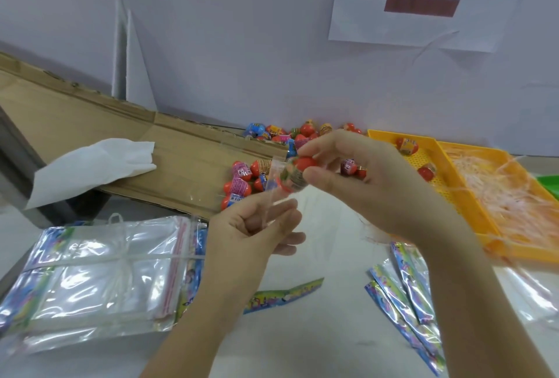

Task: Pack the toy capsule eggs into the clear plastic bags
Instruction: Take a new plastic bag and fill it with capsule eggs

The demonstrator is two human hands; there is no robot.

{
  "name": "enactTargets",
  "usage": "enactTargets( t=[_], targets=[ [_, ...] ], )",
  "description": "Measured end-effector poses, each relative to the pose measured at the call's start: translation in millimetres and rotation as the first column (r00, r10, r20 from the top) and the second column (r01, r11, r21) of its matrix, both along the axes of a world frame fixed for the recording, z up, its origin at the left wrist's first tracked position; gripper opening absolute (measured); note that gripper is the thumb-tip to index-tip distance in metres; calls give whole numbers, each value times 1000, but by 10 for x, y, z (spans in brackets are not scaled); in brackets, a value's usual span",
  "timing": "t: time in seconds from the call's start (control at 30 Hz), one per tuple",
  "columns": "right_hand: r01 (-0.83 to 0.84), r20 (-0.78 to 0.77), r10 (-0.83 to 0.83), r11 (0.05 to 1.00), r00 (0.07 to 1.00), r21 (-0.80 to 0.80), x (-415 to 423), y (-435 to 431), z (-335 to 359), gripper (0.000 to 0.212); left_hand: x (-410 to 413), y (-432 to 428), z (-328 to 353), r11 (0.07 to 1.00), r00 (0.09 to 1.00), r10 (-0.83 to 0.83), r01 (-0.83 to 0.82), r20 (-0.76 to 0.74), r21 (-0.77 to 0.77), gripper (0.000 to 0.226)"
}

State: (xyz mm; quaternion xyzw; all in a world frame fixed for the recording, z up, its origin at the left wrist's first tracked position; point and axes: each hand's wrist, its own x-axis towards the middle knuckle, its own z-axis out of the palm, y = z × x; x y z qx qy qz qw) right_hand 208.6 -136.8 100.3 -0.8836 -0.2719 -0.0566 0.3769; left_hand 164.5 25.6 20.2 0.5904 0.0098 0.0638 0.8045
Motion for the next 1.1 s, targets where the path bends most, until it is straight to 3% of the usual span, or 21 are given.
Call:
enactTargets(
  t=[0.13,0.4,0.53,0.7,0.83,0.97,1.03,1.07,1.1],
  targets=[
    [-22,-18,20,993,1000,-119,-4,49,6,28,9,3,7,1000,1000,3,-3,30,-8,35],
    [-39,-22,38,996,999,-84,-3,65,-2,23,12,-7,6,999,991,18,-13,135,-42,39],
    [-13,56,17,998,998,-65,-13,28,11,12,5,7,14,996,981,65,-52,180,-76,35],
    [-47,7,48,992,999,-115,-44,126,-25,19,3,-27,13,999,961,10,-20,277,32,47],
    [-26,16,28,992,999,-126,-61,233,-41,6,-2,0,-4,997,965,72,-73,251,-6,42],
    [-65,10,70,966,998,-249,-157,288,-84,40,10,-7,30,993,976,112,-100,187,-70,35],
    [1,62,7,992,998,-126,-171,354,-37,33,22,3,45,977,977,178,-161,114,-142,28],
    [21,12,-21,999,1000,-46,-170,385,48,34,31,24,48,964,975,211,-196,70,-177,27],
    [-28,-151,27,1000,988,-5,-112,457,105,38,42,46,53,954,973,230,-219,32,-204,27]
  ],
)
